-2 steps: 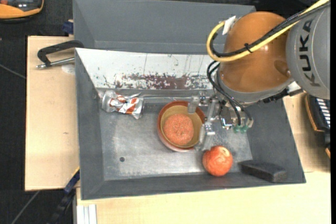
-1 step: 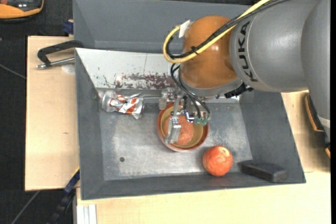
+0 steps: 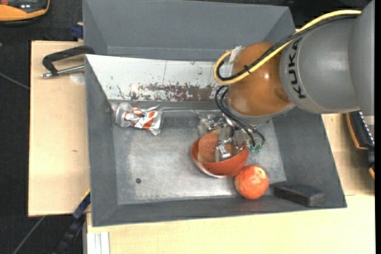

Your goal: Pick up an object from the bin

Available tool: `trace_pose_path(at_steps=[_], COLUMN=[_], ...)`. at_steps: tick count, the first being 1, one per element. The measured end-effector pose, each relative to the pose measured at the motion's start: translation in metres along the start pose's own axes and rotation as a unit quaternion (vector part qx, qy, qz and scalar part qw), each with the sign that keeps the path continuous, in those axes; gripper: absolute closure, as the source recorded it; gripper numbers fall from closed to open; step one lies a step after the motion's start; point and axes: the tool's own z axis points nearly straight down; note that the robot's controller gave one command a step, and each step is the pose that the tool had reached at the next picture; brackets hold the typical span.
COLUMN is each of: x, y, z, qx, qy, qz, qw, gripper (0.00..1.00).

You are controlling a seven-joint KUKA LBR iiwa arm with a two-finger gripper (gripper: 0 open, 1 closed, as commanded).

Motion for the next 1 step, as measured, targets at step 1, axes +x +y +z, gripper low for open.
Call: trace_pose_path(at_steps=[1], x=[-0.0013], y=[0.0016], z=[-0.0016], qx=[-0.001], qy=[-0.0021], qz=[0.0], qw=[1.0], gripper=[1.0])
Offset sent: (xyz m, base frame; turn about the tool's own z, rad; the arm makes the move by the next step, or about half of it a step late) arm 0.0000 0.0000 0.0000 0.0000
